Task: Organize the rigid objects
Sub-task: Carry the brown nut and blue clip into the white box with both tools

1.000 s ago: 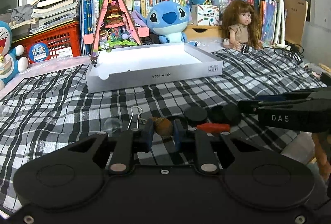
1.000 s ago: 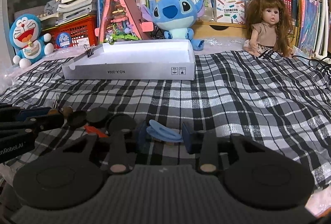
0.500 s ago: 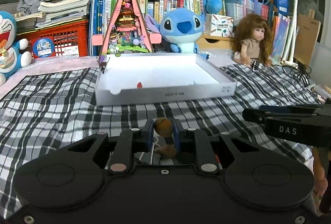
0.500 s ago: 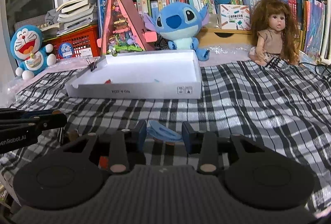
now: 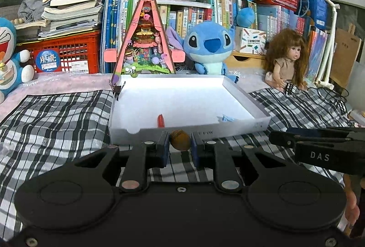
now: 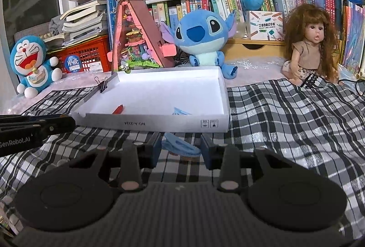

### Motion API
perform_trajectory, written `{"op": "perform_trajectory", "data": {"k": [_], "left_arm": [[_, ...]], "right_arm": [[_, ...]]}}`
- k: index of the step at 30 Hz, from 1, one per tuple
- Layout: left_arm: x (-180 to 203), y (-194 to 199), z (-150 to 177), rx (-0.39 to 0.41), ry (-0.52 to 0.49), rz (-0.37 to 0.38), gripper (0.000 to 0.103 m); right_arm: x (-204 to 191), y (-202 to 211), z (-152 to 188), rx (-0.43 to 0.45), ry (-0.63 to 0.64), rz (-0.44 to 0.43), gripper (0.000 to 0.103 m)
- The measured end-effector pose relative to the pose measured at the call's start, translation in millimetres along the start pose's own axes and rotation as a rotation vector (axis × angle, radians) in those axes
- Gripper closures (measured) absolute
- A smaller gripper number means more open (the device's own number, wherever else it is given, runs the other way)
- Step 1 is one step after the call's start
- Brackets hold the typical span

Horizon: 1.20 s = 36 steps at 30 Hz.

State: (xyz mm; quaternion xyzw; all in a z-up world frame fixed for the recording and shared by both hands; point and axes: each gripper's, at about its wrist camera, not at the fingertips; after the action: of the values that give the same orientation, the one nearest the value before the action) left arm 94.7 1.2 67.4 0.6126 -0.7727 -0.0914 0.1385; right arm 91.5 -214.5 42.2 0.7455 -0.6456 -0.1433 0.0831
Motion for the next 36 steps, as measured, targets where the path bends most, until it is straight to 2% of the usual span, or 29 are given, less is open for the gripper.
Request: {"op": "perform_trajectory", "data": {"k": [10, 17, 26, 29, 36], "left_arm": [[-12.3, -44.6, -26.7, -0.042, 0.058, -0.012, 0.084], [-13.9, -66.4, -30.1, -0.063, 0.063, -0.022, 0.084], [-34.4, -104.0, -43.4, -0.109, 0.169, -0.032, 0.085], [-36.9, -113.0, -43.5, -0.116, 0.168, -0.046, 0.085], [-45.4, -127.4, -33.8, -0.145, 0.170, -0.084, 0.084]], "right_arm": [[7.9, -28.3, -27.0, -0.029, -0.040, -0.002, 0.060], [10.8, -49.5, -36.7, -0.060, -0.078, -0.006, 0.060], [17.0, -84.3, -52.9, -0.119, -0.152, -0.011, 0.060], [18.3, -96.9, -57.0, -0.132, -0.175, -0.010, 0.060], [14.8, -118.8, -54.1, -0.160, -0.134, 0.019, 0.060]]}}
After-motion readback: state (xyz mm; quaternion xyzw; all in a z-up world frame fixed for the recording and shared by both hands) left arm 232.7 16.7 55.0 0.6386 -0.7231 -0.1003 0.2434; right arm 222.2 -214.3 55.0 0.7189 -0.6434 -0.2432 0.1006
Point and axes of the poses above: each gripper's, at about its wrist camera, not at the fingertips, and y roughly against the way its jaws point, x to its right, z to its underside, and after that the axes turned 12 degrees about x, right-handed
